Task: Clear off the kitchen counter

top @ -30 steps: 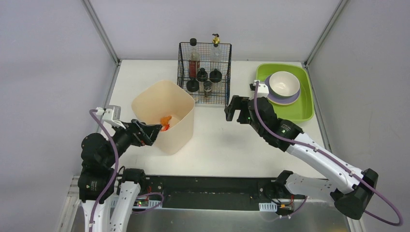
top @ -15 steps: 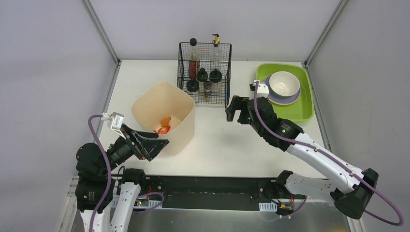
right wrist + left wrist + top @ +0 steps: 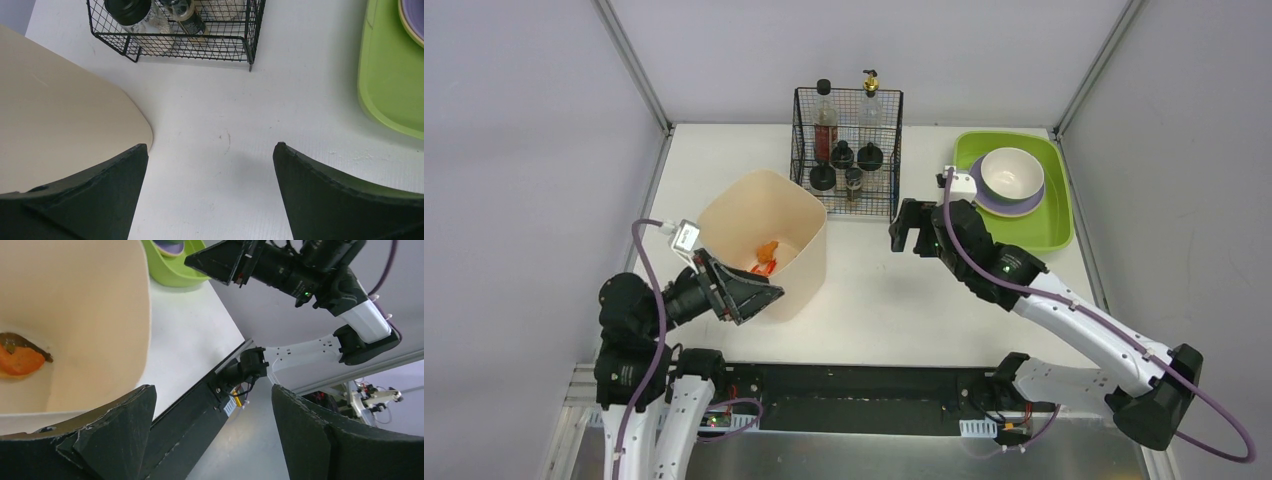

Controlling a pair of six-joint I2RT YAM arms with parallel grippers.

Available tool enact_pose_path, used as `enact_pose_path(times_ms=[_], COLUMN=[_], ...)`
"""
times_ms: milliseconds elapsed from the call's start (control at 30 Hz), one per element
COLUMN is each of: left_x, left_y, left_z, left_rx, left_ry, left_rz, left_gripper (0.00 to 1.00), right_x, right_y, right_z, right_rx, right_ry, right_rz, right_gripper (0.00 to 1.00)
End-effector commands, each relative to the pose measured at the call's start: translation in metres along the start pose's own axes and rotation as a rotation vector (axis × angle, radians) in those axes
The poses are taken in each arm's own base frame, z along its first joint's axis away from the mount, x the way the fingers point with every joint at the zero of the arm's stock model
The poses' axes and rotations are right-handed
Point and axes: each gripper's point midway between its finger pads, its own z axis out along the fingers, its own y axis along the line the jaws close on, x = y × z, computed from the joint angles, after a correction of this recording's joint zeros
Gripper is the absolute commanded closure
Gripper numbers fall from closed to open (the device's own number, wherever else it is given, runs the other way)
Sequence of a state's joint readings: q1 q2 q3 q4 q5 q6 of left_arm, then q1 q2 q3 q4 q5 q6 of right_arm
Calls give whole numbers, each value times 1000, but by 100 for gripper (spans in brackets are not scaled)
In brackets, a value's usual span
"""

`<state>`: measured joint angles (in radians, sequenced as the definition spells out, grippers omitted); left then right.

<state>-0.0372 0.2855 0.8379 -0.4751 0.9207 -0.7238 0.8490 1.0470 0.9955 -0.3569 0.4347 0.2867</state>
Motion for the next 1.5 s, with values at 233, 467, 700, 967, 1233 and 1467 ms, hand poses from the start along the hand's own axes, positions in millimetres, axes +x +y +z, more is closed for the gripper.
enact_pose_path(times_ms=[233, 467, 700, 967, 1233, 1467], left_x=[3, 7, -6, -17, -20, -10], left_y=[36, 93, 129, 150, 108, 99], left_z=[27, 43, 45, 46, 44, 31], left_rx=[15, -153, -306, -411, -282, -302], left_ry=[57, 40, -39, -69, -7, 68], left_rz=[-108, -181, -141, -151, -98, -33], left_gripper=[13, 16, 14, 14, 13, 13], right_x=[-12, -12, -9, -7, -7, -5], right_y=[4, 3, 2, 3, 6, 12], right_z=[4, 4, 5, 7, 4, 3], right_rx=[33, 34, 35, 37, 16, -13], right_ry=[-16, -17, -11, 0, 5, 13], right_rz=[-6, -7, -10, -12, -10, -2], right_gripper=[1, 1, 1, 1, 1, 1])
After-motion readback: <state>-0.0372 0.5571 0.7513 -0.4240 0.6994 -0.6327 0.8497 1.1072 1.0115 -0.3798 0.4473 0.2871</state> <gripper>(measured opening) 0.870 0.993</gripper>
